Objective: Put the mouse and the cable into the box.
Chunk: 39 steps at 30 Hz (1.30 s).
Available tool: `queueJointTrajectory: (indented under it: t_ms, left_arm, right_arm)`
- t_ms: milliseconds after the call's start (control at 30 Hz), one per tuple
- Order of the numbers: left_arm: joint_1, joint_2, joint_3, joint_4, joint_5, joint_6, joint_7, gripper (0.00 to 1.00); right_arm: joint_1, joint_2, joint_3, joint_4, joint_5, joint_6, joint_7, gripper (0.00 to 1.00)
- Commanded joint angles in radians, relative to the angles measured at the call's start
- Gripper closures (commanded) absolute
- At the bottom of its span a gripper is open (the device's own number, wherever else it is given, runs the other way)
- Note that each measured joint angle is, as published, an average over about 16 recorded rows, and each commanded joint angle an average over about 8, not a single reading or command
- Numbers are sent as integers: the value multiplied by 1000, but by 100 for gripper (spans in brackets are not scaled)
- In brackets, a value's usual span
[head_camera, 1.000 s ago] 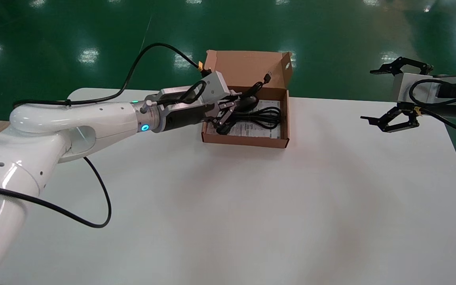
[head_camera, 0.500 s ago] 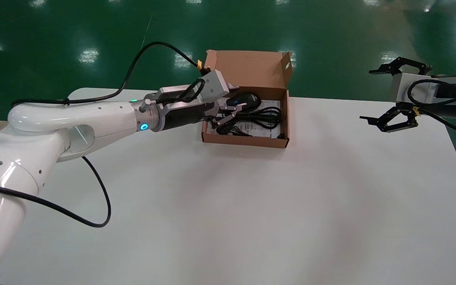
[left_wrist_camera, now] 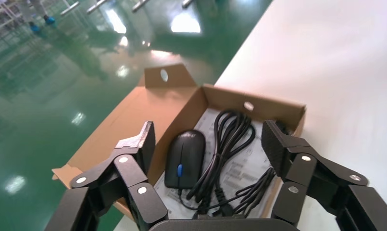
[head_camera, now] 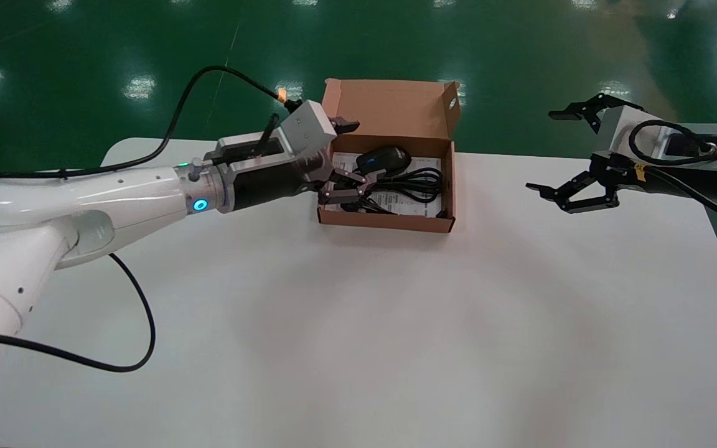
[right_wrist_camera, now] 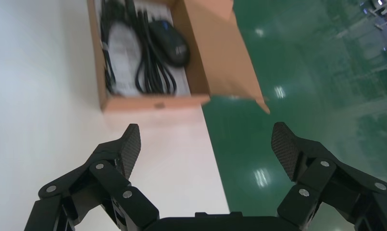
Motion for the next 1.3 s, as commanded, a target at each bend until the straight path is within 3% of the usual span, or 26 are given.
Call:
queueJointTrajectory:
  t_ms: [33,1300]
  left_arm:
    - [18,-25,-13,-36,-13,21,-26,0]
    - [359,-502,-268,-717,-258,418,-519,0]
  right_arm:
    - [-28,11,18,43,19,-10,38,0]
    - [-556,224,351,855,383,-199,751,0]
